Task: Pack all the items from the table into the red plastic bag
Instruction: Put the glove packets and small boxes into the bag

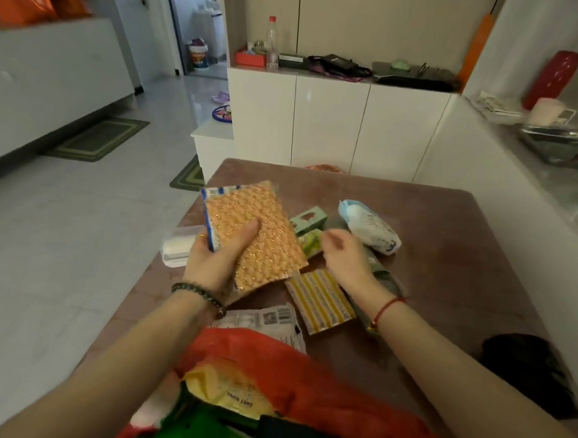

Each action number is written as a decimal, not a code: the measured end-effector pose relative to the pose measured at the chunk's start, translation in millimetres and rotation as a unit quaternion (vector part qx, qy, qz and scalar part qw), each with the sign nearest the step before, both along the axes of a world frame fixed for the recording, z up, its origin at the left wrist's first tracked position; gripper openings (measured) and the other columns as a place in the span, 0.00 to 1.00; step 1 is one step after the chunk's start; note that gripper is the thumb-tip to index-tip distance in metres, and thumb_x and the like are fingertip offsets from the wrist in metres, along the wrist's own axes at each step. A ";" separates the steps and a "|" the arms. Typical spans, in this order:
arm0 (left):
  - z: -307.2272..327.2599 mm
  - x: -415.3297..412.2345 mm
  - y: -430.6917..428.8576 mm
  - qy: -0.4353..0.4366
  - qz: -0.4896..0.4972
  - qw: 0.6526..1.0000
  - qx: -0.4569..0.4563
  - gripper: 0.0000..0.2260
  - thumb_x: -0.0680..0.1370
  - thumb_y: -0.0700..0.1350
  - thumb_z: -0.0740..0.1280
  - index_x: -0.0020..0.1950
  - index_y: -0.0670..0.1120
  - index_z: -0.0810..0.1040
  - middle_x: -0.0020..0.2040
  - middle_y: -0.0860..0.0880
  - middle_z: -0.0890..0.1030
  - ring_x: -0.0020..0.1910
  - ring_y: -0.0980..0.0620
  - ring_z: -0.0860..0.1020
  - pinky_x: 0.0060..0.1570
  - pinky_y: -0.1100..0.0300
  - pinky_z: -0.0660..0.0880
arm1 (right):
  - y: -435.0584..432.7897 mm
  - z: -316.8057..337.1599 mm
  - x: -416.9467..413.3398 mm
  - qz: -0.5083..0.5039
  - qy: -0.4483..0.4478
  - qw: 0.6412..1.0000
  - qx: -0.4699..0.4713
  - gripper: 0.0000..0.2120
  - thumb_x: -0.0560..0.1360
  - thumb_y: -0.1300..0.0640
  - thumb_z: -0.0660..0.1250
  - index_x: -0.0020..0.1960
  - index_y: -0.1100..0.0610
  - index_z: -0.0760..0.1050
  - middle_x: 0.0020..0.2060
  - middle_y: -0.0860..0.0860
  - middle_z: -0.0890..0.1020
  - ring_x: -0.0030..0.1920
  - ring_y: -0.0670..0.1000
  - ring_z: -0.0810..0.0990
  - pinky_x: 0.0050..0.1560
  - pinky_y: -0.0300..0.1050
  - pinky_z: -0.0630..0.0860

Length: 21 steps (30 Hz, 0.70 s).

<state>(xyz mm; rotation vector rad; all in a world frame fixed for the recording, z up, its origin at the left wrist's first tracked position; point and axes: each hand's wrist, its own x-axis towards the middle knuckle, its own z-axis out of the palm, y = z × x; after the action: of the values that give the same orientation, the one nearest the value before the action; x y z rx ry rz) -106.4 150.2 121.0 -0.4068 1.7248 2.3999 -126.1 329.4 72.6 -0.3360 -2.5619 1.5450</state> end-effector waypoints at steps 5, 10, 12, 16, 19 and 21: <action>10.3 10.1 -58.2 0.005 0.047 0.999 0.005 0.25 0.63 0.48 0.73 0.57 0.46 0.70 0.49 0.49 0.81 0.40 0.55 0.82 0.28 0.64 0.79 | -5.7 -93.9 8.7 0.179 -0.244 0.843 0.444 0.41 0.71 0.46 0.66 0.75 0.60 0.49 0.73 0.61 0.56 0.73 0.62 0.57 0.71 0.54 0.60; 15.3 27.6 -97.9 0.000 0.022 1.000 0.006 0.35 0.59 0.49 0.72 0.64 0.43 0.69 0.55 0.46 0.81 0.47 0.51 0.81 0.29 0.63 0.80 | -2.9 -68.8 3.7 0.040 -0.182 0.909 0.373 0.20 0.74 0.59 0.60 0.64 0.65 0.64 0.60 0.63 0.75 0.58 0.63 0.76 0.54 0.52 0.74; 15.9 35.8 -104.8 -0.006 0.016 1.000 0.011 0.35 0.60 0.49 0.72 0.65 0.43 0.68 0.56 0.45 0.80 0.46 0.51 0.81 0.28 0.64 0.79 | -1.6 -31.3 8.6 -0.020 -0.135 0.964 0.227 0.13 0.74 0.58 0.61 0.56 0.64 0.72 0.52 0.60 0.79 0.55 0.61 0.78 0.52 0.49 0.74; 16.4 57.4 -105.0 -0.007 -0.027 1.000 0.002 0.30 0.61 0.51 0.72 0.61 0.45 0.70 0.48 0.48 0.81 0.37 0.53 0.82 0.26 0.65 0.77 | -36.9 57.3 72.2 -0.013 0.023 0.988 -0.154 0.14 0.73 0.68 0.59 0.51 0.50 0.73 0.49 0.50 0.80 0.49 0.51 0.79 0.53 0.48 0.75; 19.3 76.8 -96.9 0.015 -0.066 0.997 0.026 0.22 0.59 0.51 0.71 0.51 0.50 0.73 0.46 0.50 0.82 0.35 0.57 0.84 0.33 0.62 0.81 | -74.9 103.0 133.5 0.090 0.072 0.953 -0.280 0.17 0.66 0.66 0.62 0.49 0.48 0.76 0.50 0.51 0.82 0.51 0.51 0.81 0.53 0.49 0.75; 22.3 90.0 -94.9 0.021 -0.085 0.995 0.039 0.22 0.60 0.51 0.71 0.52 0.50 0.74 0.47 0.50 0.83 0.37 0.57 0.84 0.37 0.60 0.81 | -95.0 111.4 160.9 0.095 0.063 0.964 -0.241 0.17 0.64 0.63 0.63 0.47 0.45 0.78 0.52 0.49 0.83 0.54 0.52 0.81 0.57 0.52 0.76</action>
<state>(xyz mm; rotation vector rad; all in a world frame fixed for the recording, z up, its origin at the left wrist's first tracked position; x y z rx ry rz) -16.5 55.3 143.3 -0.1919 1.6041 2.3596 34.8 234.4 184.0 -0.0320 -2.1483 2.1773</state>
